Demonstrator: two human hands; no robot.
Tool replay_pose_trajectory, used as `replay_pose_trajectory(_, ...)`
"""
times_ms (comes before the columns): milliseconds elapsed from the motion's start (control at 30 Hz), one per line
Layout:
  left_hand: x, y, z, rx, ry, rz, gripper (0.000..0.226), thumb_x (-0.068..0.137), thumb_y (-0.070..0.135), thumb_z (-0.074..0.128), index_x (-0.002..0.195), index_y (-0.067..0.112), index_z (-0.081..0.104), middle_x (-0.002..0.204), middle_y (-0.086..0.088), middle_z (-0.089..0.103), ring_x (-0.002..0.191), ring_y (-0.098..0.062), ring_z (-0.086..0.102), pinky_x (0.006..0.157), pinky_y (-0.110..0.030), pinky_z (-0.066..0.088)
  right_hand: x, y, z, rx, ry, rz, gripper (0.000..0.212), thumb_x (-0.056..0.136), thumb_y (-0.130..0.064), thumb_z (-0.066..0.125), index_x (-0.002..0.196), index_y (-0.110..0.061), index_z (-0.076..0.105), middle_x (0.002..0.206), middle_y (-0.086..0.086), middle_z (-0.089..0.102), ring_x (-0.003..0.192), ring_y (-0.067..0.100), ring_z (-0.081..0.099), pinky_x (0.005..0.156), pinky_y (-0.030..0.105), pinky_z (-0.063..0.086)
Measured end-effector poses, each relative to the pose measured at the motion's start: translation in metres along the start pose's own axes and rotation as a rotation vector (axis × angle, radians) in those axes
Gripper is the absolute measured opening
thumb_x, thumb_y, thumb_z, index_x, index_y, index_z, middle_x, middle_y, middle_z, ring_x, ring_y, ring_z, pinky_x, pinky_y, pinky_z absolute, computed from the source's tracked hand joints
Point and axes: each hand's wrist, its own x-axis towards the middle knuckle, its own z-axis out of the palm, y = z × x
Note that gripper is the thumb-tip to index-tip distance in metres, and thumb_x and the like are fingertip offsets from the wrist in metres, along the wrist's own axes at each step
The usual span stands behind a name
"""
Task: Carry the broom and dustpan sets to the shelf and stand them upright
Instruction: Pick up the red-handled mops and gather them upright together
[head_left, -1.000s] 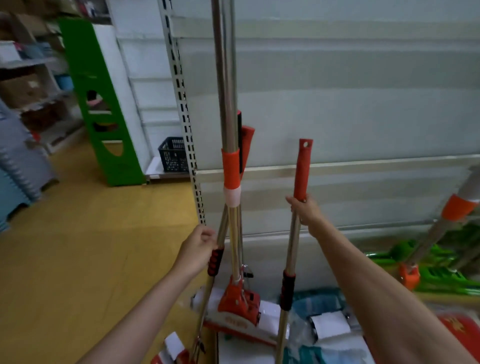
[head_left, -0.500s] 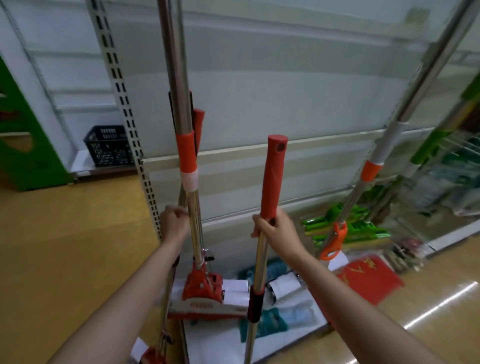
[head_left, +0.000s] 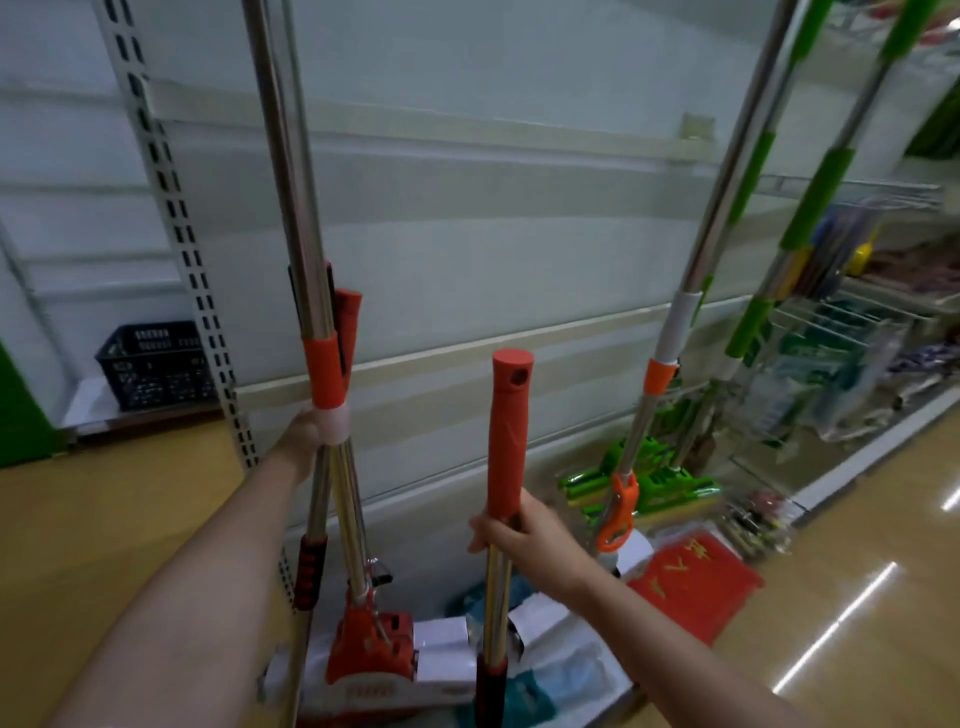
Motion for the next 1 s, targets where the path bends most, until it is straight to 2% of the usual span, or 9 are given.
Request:
replay_pose_trajectory(67, 0.0, -0.009, -0.003, -0.049, 0.069, -0.028, 0.044, 0.091, 0.0, 0.04, 0.056, 0.015, 0.062, 0.063, -0.008, 0.063, 0.054, -0.014, 0.056, 0.057, -0.028, 0.037, -0.001, -0.001, 0.0, -0.008, 0.002, 0.003, 0.006, 0.089, -0.023, 0.058, 0.087, -0.025, 0.053, 0.079, -0.004, 0.068, 0.078, 0.005, 0.067, 0.075, 0.021, 0.05)
replay_pose_trajectory(133, -0.006, -0.016, -0.008, 0.031, 0.203, -0.018, 0.013, 0.09, 0.01, 0.047, 0.086, 0.01, 0.06, 0.09, -0.016, 0.058, 0.075, -0.023, 0.053, 0.065, -0.03, 0.034, -0.003, -0.003, 0.002, -0.021, -0.013, 0.002, 0.004, 0.089, -0.024, 0.057, 0.088, -0.023, 0.053, 0.08, -0.005, 0.069, 0.079, 0.005, 0.066, 0.074, 0.02, 0.048)
replay_pose_trajectory(233, -0.025, -0.02, -0.014, 0.15, 0.293, 0.0, 0.025, 0.091, 0.023, 0.051, 0.112, 0.009, 0.051, 0.098, -0.011, 0.053, 0.09, -0.023, 0.048, 0.077, -0.033, 0.036, -0.002, -0.007, 0.006, -0.046, -0.017, 0.002, 0.005, 0.089, -0.023, 0.058, 0.089, -0.021, 0.053, 0.082, -0.001, 0.07, 0.076, 0.004, 0.065, 0.07, 0.018, 0.046)
replay_pose_trajectory(367, -0.074, -0.02, -0.035, 0.118, 0.343, 0.102, 0.013, 0.092, 0.019, 0.05, 0.103, 0.013, 0.046, 0.087, -0.009, 0.053, 0.087, -0.024, 0.05, 0.072, -0.032, 0.038, -0.007, -0.015, 0.019, -0.018, -0.046, -0.047, 0.004, 0.089, -0.019, 0.056, 0.088, -0.019, 0.052, 0.081, 0.003, 0.068, 0.062, -0.007, 0.06, 0.056, 0.006, 0.042)
replay_pose_trajectory(467, -0.127, -0.022, -0.048, 0.12, 0.382, 0.152, 0.012, 0.093, 0.019, 0.05, 0.102, 0.012, 0.045, 0.078, -0.005, 0.052, 0.084, -0.023, 0.05, 0.062, -0.023, 0.035, -0.023, -0.013, 0.037, 0.064, -0.009, -0.081, 0.009, 0.09, -0.013, 0.053, 0.089, -0.021, 0.05, 0.079, 0.003, 0.061, 0.064, 0.002, 0.06, 0.059, 0.012, 0.047)
replay_pose_trajectory(667, -0.229, -0.029, -0.046, 0.183, 0.347, 0.141, 0.027, 0.094, 0.039, 0.04, 0.108, 0.015, 0.04, 0.078, 0.001, 0.045, 0.075, -0.015, 0.047, 0.067, -0.025, 0.036, -0.071, -0.03, 0.073, 0.21, -0.055, -0.164, 0.017, 0.087, 0.001, 0.049, 0.087, -0.016, 0.048, 0.067, 0.0, 0.049, 0.055, 0.009, 0.053, 0.049, 0.018, 0.047)
replay_pose_trajectory(767, -0.265, -0.029, -0.042, 0.284, 0.377, 0.124, 0.035, 0.093, 0.045, 0.033, 0.101, 0.012, 0.039, 0.077, 0.003, 0.043, 0.072, -0.013, 0.046, 0.068, -0.023, 0.035, -0.093, -0.036, 0.08, 0.188, -0.062, -0.19, 0.013, 0.085, 0.0, 0.049, 0.087, -0.013, 0.047, 0.068, 0.002, 0.048, 0.062, 0.02, 0.053, 0.058, 0.04, 0.052)
replay_pose_trajectory(867, -0.28, -0.023, -0.039, 0.343, 0.406, 0.106, 0.041, 0.092, 0.049, 0.032, 0.103, 0.01, 0.039, 0.075, 0.005, 0.043, 0.068, -0.01, 0.044, 0.063, -0.022, 0.034, -0.115, -0.038, 0.078, 0.168, -0.02, -0.203, 0.021, 0.083, 0.0, 0.051, 0.077, -0.019, 0.045, 0.068, 0.002, 0.048, 0.063, 0.023, 0.054, 0.064, 0.049, 0.054)
replay_pose_trajectory(1000, -0.289, -0.016, -0.032, 0.395, 0.494, 0.121, 0.052, 0.092, 0.051, 0.035, 0.117, 0.005, 0.039, 0.068, 0.003, 0.045, 0.059, -0.013, 0.045, 0.054, -0.026, 0.033, -0.142, -0.049, 0.08, 0.206, 0.013, -0.211, 0.02, 0.084, -0.002, 0.052, 0.078, -0.02, 0.046, 0.067, -0.002, 0.05, 0.059, 0.018, 0.053, 0.055, 0.035, 0.051)
